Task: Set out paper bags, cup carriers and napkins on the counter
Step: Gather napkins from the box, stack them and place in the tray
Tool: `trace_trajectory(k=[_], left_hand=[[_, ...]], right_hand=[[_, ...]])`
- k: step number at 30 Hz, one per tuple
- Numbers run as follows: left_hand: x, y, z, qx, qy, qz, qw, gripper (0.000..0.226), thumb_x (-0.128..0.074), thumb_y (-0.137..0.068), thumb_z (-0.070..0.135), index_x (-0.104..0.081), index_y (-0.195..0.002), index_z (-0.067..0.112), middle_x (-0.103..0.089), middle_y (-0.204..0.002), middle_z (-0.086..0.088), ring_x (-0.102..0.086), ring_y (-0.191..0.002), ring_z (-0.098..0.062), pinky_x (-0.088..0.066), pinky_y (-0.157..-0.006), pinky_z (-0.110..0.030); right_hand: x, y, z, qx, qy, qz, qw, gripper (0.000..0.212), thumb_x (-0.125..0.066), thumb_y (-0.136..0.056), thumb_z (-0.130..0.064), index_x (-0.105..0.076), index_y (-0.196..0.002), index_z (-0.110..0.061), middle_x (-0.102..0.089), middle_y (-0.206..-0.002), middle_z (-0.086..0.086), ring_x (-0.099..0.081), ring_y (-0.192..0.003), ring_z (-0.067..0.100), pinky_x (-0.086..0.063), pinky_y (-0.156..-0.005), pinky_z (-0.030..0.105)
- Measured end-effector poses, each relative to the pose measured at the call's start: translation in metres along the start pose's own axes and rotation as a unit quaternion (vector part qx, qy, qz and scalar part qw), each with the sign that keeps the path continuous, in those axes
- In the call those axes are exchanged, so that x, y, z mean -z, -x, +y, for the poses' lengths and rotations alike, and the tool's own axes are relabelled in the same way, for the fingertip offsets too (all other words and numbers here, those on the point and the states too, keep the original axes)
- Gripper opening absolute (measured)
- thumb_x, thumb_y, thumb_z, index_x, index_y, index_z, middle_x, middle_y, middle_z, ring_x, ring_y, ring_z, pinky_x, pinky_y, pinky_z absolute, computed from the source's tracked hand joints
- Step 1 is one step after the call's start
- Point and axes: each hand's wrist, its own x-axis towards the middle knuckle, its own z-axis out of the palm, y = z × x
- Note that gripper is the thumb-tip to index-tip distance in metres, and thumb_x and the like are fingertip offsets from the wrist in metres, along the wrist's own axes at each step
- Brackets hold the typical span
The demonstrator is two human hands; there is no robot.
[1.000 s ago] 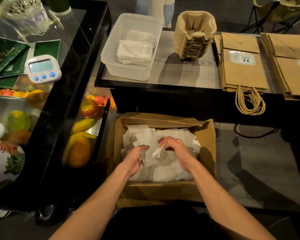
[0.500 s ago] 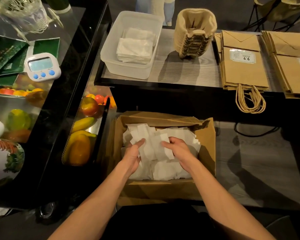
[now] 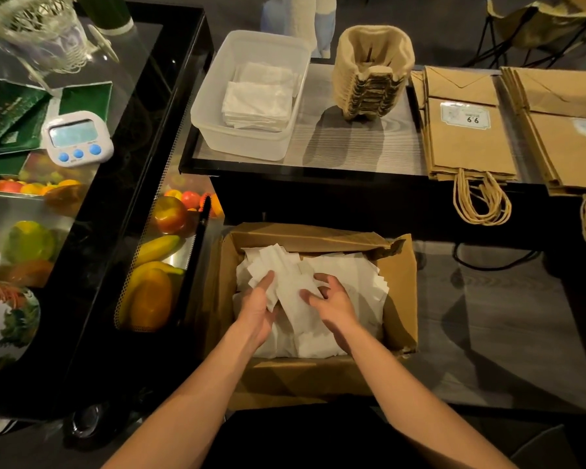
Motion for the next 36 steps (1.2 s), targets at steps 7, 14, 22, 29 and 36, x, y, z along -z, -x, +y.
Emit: trace_trajectory(k=[7, 14, 22, 29, 36], left_hand=[[0.006, -0.003, -0.002, -0.058, -0.109, 0.024, 0.992, 0.039, -0.078, -0.089, 0.024, -0.059, -0.123, 0.027, -0.067, -0.123, 0.0, -0.063, -0.115, -0.025, -0.053, -0.103, -0.05], [0.01, -0.002, -0.006, -0.113, -0.241, 0.008, 0.964, 0.037, -0.086, -0.081, 0.029, -0.062, -0.109, 0.034, -0.071, -0.109, 0.007, -0.067, -0.101, -0.017, -0.057, -0.089, -0.041], [0.008, 0.003, 0.0, -0.101, -0.161, -0.007, 0.982, 0.02, -0.071, -0.095, 0.028, -0.064, -0.114, 0.028, -0.072, -0.116, 0.001, -0.068, -0.105, -0.019, -0.061, -0.079, -0.035], [0.013, -0.004, 0.0, -0.154, -0.277, 0.04, 0.948, 0.037, -0.07, -0.093, 0.046, -0.058, -0.125, 0.03, -0.065, -0.116, 0.009, -0.065, -0.104, -0.015, -0.056, -0.098, -0.046], [0.006, -0.005, 0.006, -0.194, -0.318, 0.017, 0.928, 0.027, -0.068, -0.097, 0.04, -0.068, -0.117, 0.023, -0.07, -0.109, 0.005, -0.066, -0.103, -0.018, -0.055, -0.075, -0.026]], right_hand=[[0.033, -0.004, -0.002, -0.044, -0.116, -0.106, 0.987, 0.033, -0.072, -0.092, -0.032, -0.065, -0.124, -0.024, -0.071, -0.121, -0.005, -0.066, -0.111, 0.016, -0.057, -0.092, 0.035], [0.027, -0.007, -0.021, 0.053, -0.08, -0.102, 0.99, 0.035, -0.066, -0.098, -0.033, -0.059, -0.131, -0.024, -0.067, -0.127, -0.005, -0.061, -0.119, 0.017, -0.052, -0.096, 0.033], [0.024, -0.015, -0.012, 0.093, 0.047, -0.025, 0.994, 0.037, -0.059, -0.102, -0.035, -0.056, -0.136, -0.022, -0.057, -0.135, -0.013, -0.052, -0.128, 0.013, -0.046, -0.104, 0.034], [0.031, -0.01, -0.017, 0.079, -0.066, -0.037, 0.994, 0.041, -0.061, -0.102, -0.026, -0.052, -0.141, -0.021, -0.057, -0.129, -0.012, -0.054, -0.121, 0.011, -0.044, -0.098, 0.027], [0.021, -0.014, -0.034, 0.109, 0.094, -0.101, 0.985, 0.015, -0.061, -0.1, -0.03, -0.064, -0.115, -0.029, -0.068, -0.113, -0.006, -0.064, -0.103, 0.014, -0.05, -0.076, 0.026]])
